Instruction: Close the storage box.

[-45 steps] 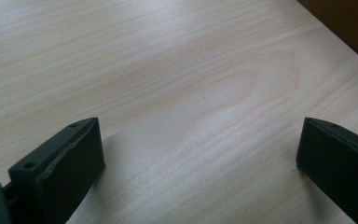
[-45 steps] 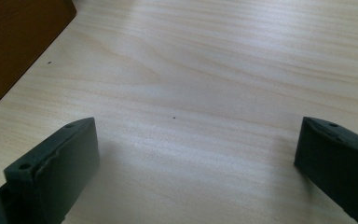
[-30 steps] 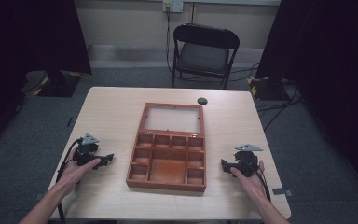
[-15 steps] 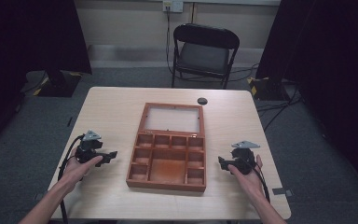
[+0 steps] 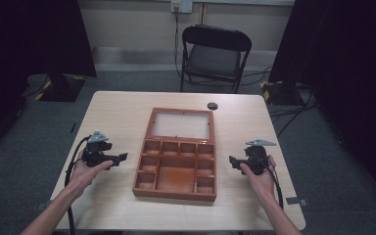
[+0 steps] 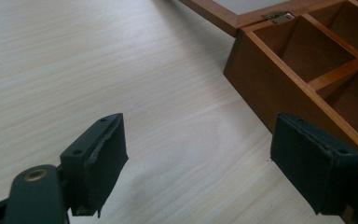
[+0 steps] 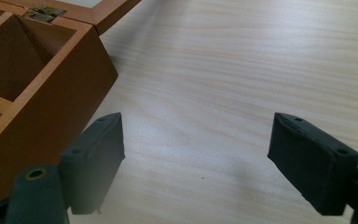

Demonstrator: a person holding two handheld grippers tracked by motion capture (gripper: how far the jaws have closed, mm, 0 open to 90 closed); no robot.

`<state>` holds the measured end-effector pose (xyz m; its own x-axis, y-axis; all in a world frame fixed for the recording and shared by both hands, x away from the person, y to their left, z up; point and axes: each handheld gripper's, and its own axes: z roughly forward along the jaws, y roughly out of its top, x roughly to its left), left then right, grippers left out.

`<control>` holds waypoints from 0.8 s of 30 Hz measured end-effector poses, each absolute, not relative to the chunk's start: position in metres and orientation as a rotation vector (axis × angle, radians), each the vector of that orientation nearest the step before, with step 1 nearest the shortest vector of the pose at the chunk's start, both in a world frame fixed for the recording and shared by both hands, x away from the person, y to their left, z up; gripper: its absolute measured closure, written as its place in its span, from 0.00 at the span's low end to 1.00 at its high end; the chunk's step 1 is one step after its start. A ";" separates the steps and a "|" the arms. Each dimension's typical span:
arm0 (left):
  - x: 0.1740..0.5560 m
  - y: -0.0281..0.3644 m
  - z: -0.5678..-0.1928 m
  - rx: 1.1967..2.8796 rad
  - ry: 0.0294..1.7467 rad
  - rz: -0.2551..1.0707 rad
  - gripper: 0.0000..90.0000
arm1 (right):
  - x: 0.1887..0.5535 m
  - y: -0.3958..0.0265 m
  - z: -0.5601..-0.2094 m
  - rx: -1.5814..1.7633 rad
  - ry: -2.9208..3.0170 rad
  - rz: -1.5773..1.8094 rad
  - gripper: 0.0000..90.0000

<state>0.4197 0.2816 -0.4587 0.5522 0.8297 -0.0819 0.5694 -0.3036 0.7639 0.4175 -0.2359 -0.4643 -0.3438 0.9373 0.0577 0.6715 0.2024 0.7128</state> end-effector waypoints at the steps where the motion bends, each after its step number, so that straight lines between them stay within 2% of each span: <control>1: 0.420 0.280 -0.459 2.009 1.123 0.420 0.20 | 0.418 -0.235 -0.464 1.502 2.102 0.928 0.19; 8: 0.431 0.275 -0.458 2.029 1.125 0.389 0.23 | 0.431 -0.229 -0.454 1.500 2.097 0.988 0.20; 11: 0.437 0.275 -0.454 1.971 1.134 0.404 0.23 | 0.438 -0.222 -0.453 1.494 2.104 1.010 0.21; 14: 0.446 0.274 -0.454 2.040 1.115 0.376 0.23 | 0.446 -0.216 -0.448 1.503 2.152 1.046 0.19; 17: 0.452 0.274 -0.454 1.983 1.144 0.385 0.25 | 0.449 -0.215 -0.441 1.512 2.134 1.099 0.20; 20: 0.460 0.266 -0.454 2.062 1.126 0.381 0.25 | 0.459 -0.211 -0.437 1.533 2.115 1.133 0.20; 24: 0.471 0.255 -0.449 2.009 1.140 0.367 0.25 | 0.475 -0.202 -0.433 1.531 2.098 1.157 0.20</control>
<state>0.4713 0.2554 -0.4491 0.5555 0.8225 -0.1224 0.5970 -0.2920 0.7473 0.4754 -0.2020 -0.4326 -0.3887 0.8967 0.2118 0.6575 0.1089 0.7456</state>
